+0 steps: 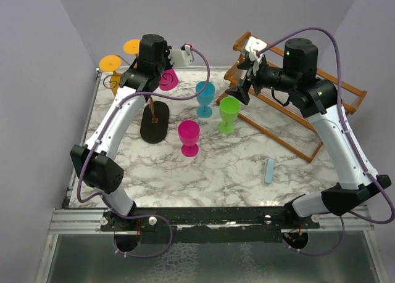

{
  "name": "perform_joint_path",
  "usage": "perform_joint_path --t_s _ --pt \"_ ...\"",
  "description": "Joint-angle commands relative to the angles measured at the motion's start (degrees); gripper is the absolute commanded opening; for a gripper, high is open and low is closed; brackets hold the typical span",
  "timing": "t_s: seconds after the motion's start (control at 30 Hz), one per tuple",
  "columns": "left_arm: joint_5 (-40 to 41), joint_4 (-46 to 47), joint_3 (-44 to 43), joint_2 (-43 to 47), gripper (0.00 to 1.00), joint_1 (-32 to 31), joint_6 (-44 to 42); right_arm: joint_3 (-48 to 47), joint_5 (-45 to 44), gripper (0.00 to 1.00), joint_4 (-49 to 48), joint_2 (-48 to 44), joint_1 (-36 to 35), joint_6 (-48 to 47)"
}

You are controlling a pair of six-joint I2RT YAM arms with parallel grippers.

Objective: Place the wine glass upside down on the wine glass rack

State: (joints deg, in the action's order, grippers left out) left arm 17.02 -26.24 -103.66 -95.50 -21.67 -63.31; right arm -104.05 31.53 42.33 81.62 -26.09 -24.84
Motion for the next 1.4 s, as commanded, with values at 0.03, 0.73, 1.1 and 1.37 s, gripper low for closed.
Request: perform_joint_path --t_s 0.03,0.73,1.1,1.37 --pt "0.62 -1.94 -0.03 2.84 0.0 -0.69 0.74 1.14 3.21 0.89 -1.87 -1.54 1.13 1.23" --pt "-1.14 -7.86 -1.35 4.45 0.0 -2.65 2.36 3.14 5.25 0.93 -3.2 -3.04 3.65 2.35" --pt "-3.49 -9.05 -2.54 4.37 0.0 -3.11 3.17 4.14 5.71 0.95 -4.02 -3.54 4.68 2.72" --pt "-4.33 -8.87 -3.39 3.99 0.0 -3.49 3.37 4.82 5.63 0.96 -4.62 -3.78 5.32 3.14"
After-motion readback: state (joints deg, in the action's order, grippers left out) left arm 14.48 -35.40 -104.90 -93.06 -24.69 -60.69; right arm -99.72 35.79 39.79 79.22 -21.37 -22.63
